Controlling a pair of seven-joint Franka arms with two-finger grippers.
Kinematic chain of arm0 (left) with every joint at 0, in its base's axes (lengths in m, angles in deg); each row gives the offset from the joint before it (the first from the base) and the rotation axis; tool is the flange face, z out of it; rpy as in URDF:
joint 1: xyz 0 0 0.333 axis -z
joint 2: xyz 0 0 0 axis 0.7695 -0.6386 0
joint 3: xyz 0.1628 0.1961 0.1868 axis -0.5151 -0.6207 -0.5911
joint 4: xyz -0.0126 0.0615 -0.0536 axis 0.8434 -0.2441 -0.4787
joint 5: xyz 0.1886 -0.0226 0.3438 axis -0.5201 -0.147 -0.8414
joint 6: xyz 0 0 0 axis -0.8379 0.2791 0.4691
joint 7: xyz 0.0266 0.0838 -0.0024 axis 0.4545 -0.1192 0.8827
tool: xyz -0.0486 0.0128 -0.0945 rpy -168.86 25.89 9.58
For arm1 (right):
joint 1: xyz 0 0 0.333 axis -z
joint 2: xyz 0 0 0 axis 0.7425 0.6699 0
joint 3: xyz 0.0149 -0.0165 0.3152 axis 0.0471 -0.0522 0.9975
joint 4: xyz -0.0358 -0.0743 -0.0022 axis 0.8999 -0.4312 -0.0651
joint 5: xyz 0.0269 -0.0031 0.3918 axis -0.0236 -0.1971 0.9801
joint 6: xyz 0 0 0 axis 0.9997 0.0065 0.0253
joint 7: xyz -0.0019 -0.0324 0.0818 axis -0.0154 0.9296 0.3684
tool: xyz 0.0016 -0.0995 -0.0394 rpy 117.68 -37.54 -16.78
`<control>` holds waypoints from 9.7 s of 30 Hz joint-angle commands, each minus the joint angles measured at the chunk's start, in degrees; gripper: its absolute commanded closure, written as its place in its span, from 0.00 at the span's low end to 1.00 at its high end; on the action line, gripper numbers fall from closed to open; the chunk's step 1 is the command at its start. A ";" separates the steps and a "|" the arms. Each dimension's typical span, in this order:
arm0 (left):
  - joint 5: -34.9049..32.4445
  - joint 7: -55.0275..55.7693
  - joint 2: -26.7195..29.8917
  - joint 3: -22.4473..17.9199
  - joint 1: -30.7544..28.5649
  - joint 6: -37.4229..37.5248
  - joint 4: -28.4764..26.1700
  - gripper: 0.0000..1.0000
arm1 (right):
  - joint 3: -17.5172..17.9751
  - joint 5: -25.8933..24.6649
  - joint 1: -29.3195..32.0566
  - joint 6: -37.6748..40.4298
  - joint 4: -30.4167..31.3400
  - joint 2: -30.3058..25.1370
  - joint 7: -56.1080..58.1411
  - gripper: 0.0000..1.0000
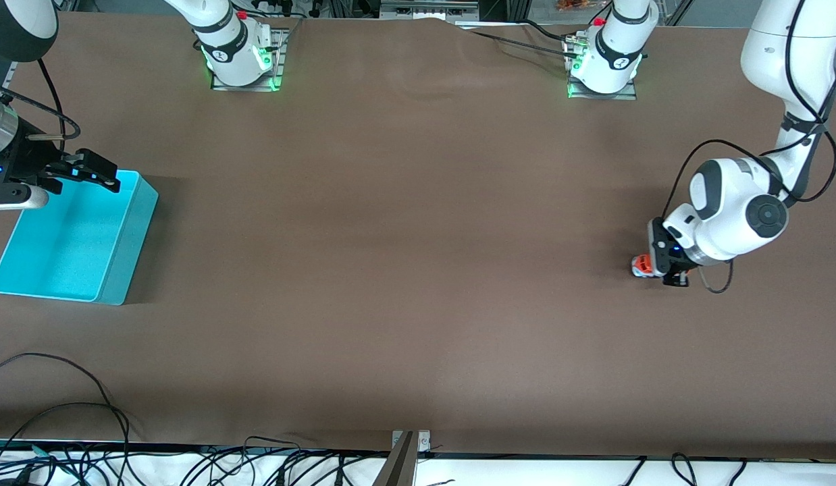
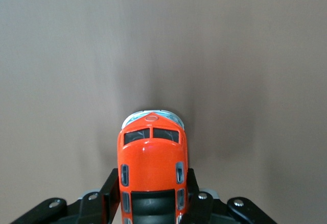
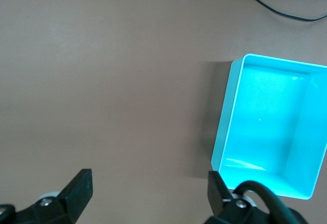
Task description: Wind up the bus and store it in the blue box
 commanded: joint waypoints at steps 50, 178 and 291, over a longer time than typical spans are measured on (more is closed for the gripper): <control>-13.27 -2.77 -6.23 2.50 -19.22 1.03 1.20 0.92 | -0.07 -0.01 -0.31 0.47 -1.35 0.79 -0.46 0.00; -2.55 65.25 21.89 17.92 -9.86 62.29 26.69 0.00 | -0.16 -0.01 -0.22 0.64 -1.35 1.32 -0.55 0.00; 4.22 88.63 35.16 -1.54 8.72 55.09 17.90 0.00 | 6.26 0.17 7.16 -24.66 26.76 -1.14 -1.25 0.00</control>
